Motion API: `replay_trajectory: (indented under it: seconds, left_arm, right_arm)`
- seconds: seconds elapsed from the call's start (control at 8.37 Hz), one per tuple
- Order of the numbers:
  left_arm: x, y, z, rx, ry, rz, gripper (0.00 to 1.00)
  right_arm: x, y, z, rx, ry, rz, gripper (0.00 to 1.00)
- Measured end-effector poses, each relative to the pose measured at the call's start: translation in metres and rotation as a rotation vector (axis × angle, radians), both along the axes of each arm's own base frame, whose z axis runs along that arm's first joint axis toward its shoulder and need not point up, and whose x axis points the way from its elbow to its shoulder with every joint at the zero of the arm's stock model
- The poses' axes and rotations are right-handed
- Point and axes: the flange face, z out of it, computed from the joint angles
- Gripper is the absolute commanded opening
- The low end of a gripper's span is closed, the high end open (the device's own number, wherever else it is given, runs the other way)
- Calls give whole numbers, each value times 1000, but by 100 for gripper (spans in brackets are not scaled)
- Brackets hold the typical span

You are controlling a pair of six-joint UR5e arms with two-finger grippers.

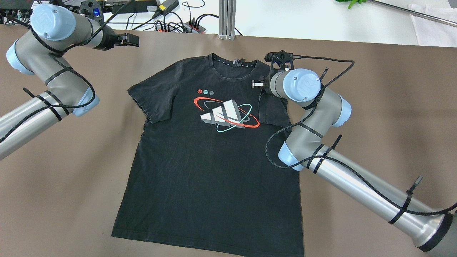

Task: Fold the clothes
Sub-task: 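Grasp the sleeve nearest the right gripper and lift it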

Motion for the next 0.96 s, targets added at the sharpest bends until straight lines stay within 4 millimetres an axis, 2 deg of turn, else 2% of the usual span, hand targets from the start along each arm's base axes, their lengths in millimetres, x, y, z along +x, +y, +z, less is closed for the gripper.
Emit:
replay_trajectory:
  seconds: [0.48, 0.72, 0.96]
  left_arm:
    - [0, 0, -1, 1, 2, 0, 100]
    - [0, 0, -1, 1, 2, 1, 100]
    - [0, 1, 1, 0, 2, 2, 100]
  right_arm:
    - [-4, 9, 0, 15, -34, 0, 94]
    - [6, 17, 3, 3, -64, -10, 94]
    - [26, 31, 12, -4, -83, -23, 94]
